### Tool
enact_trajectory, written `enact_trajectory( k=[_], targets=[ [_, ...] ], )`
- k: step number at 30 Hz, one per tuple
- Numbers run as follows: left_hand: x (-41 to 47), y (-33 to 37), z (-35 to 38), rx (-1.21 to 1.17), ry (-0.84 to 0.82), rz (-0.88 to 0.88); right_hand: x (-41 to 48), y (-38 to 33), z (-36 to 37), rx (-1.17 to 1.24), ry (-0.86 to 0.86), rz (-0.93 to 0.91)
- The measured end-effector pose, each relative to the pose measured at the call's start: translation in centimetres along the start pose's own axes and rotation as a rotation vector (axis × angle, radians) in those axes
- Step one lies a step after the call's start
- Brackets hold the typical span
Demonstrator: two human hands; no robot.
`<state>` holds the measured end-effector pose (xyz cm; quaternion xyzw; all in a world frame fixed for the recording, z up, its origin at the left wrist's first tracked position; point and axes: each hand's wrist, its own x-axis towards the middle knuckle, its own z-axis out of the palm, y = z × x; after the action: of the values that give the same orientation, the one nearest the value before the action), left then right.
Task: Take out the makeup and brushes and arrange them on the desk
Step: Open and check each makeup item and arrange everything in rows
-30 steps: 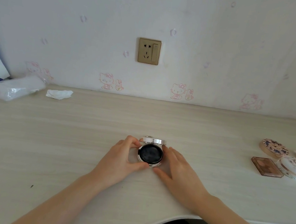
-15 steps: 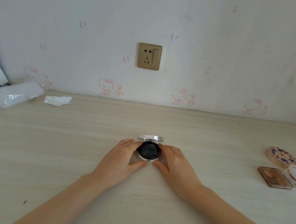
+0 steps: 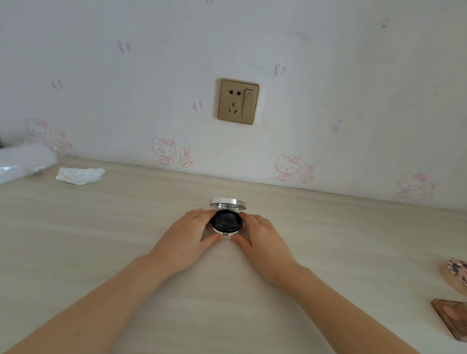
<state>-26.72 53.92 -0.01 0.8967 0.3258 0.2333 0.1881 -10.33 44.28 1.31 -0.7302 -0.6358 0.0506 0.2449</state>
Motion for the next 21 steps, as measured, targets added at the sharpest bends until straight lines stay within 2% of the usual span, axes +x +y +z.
enact_trajectory(
  k=[9, 21],
  targets=[
    [2.9, -1.6, 0.3, 0.050, -0.042, -0.075, 3.1, 0.6, 0.6, 0.003, 0.005, 0.001],
    [3.3, -2.1, 0.6, 0.145, -0.050, -0.072, 3.4, 0.4, 0.6, -0.020, 0.018, -0.010]
  ],
)
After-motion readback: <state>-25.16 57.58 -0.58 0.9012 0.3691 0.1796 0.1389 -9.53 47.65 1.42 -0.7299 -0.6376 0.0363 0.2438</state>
